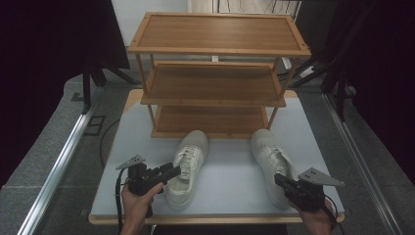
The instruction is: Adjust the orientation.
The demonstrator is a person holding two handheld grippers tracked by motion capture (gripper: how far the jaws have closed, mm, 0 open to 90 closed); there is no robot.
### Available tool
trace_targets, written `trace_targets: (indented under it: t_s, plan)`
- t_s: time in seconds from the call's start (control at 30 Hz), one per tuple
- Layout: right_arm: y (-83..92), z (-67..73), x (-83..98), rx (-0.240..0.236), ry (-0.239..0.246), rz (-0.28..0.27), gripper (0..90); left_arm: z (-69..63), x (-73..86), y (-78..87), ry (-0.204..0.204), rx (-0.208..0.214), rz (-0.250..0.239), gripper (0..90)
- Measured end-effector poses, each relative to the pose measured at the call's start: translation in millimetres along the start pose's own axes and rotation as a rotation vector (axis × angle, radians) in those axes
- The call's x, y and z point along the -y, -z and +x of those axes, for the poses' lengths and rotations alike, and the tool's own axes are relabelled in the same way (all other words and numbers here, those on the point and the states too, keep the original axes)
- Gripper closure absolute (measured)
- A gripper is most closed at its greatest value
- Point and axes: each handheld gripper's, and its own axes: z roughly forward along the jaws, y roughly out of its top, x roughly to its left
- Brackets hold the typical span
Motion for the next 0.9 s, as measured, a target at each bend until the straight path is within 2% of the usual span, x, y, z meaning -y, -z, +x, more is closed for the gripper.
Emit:
trace_targets:
  t_s: [0.3,0.43,0.53,0.63,0.9]
  plan:
    - [1.4,0.5,-2.5,-0.007,0.000,-0.024,86.3,-0.1,0.1,-0.4,0.001,0.000,0.001,49.6]
    - [3.1,0.7,-4.9,-0.024,-0.017,-0.043,86.5,-0.1,0.3,-0.8,0.000,0.001,0.000,49.5]
    - [1.3,9.7,-13.2,-0.032,0.027,-0.054,86.4,-1.0,0.3,-1.7,0.000,0.000,0.001,49.5]
    - [-0.1,14.6,-20.3,-0.048,0.046,-0.065,86.4,-1.1,0.1,-1.4,-0.001,-0.003,0.001,49.4]
    - [-4.2,9.8,-30.5,-0.060,0.035,-0.093,86.3,-1.7,-0.7,-0.6,0.003,-0.006,0.002,49.5]
